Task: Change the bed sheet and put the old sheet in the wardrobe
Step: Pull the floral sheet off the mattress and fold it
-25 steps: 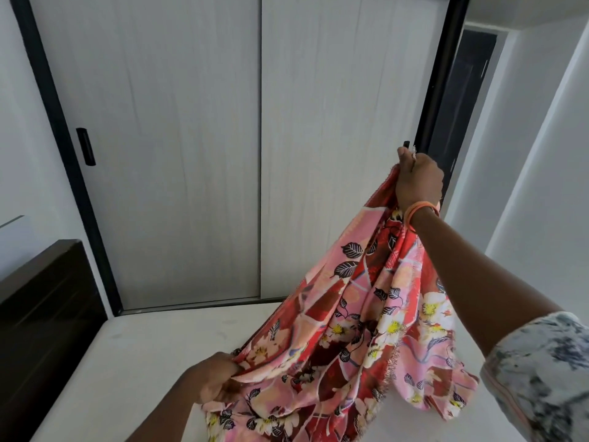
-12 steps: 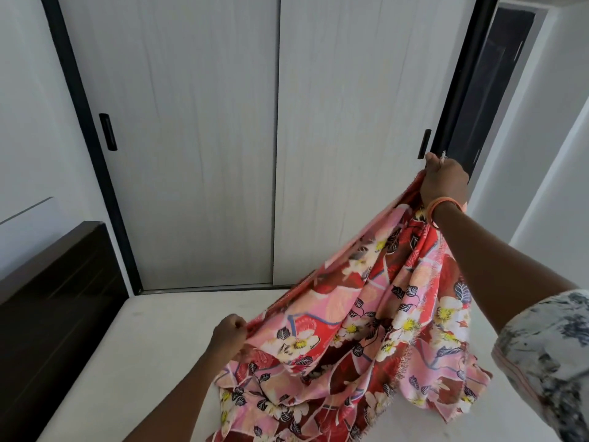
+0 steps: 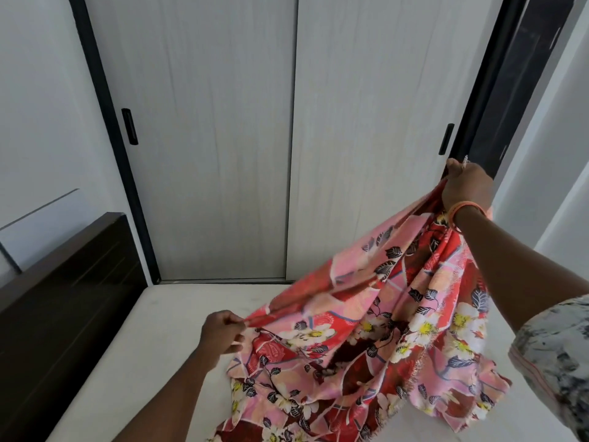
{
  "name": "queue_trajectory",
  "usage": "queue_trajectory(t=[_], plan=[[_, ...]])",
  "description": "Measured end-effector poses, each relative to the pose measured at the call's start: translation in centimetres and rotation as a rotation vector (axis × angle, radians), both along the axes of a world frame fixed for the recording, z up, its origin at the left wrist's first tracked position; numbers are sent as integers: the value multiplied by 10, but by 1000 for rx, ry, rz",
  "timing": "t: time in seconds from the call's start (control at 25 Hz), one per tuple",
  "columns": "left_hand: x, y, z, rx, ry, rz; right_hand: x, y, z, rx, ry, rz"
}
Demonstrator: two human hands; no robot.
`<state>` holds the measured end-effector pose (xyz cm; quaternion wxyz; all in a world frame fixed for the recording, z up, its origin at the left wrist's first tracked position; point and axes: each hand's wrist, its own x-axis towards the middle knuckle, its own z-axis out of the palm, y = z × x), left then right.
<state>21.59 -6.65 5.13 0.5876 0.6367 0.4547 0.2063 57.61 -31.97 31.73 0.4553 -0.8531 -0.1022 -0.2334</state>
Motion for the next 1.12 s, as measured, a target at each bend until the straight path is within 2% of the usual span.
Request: queue_trajectory(t=[0.04, 0.08, 0.12, 0.2, 0.24, 0.32, 0.4, 0.48, 0.56, 0.64, 0.76, 0.88, 1.0, 1.12], plan=[[-2, 8, 4, -17, -23, 108, 2, 0, -3, -26, -4, 1], [-3, 16, 8, 87, 27, 187, 2, 1, -6, -43, -7, 4], [-3, 22, 11, 302, 158, 204, 2, 4, -9, -46, 0, 10], [-6, 28, 10, 795, 446, 108, 0, 11, -13, -20, 24, 19], [-8, 28, 7, 998, 499, 33, 0, 14, -13, -9, 31, 19], [-15, 29, -3, 1296, 525, -198, 4, 19, -14, 0, 32, 27], [-19, 25, -9, 1408, 591, -354, 10, 25, -14, -2, 36, 45], [-16, 19, -12, 1380, 620, -413, 16, 32, -18, -11, 43, 68], [-14, 10, -11, 1235, 657, -513, 21, 41, -20, -19, 44, 92], [-13, 7, -16, 1106, 726, -479, 28, 48, -22, -13, 47, 98], [-8, 5, -13, 870, 633, -374, 48, 57, -24, 34, 80, 69], [3, 15, 0, 760, 574, -308, 70, 65, -22, 94, 109, 72], [20, 27, 21, 578, 386, -144, 93, 79, -14, 136, 146, 107], [37, 35, 43, 290, 28, 161, 126, 101, -3, 101, 224, 246]])
